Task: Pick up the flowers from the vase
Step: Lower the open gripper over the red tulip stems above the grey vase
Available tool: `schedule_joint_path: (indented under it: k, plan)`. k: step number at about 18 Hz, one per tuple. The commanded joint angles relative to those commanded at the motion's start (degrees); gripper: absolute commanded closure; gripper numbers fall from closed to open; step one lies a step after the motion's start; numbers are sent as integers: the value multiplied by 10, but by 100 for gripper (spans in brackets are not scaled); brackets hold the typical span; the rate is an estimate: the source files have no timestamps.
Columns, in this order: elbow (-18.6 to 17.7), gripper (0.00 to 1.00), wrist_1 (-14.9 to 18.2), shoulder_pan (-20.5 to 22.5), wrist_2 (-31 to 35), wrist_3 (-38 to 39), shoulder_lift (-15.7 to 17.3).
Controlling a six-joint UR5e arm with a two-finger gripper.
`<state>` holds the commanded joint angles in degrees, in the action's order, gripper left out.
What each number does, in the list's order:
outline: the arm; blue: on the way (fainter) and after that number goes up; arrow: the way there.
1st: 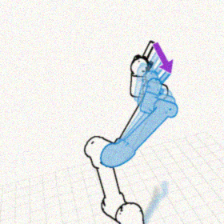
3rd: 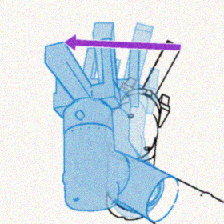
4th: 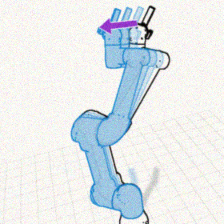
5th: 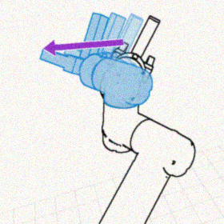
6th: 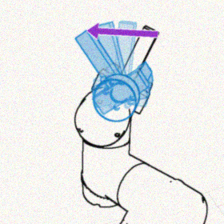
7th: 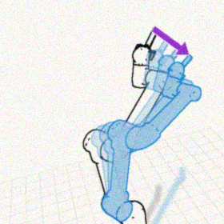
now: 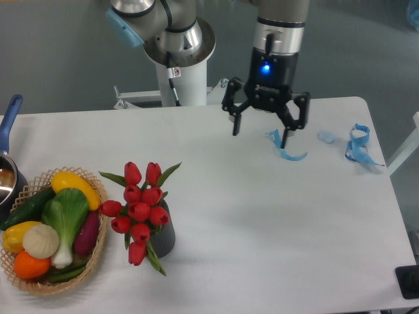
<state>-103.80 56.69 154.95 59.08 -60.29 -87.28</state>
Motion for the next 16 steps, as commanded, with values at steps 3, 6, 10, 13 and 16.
schedule_joint_path:
  k: [3, 6, 10, 13, 16]
  plan:
    - [-10, 0, -2, -3, -49, -4, 0]
    - [-24, 0, -18, -5, -110, -5, -4]
    - [-58, 0, -39, -8, -153, -32, -5]
    - [-62, 0, -45, -30, -152, -48, -23]
    - [-57, 0, -44, -36, -147, -49, -32]
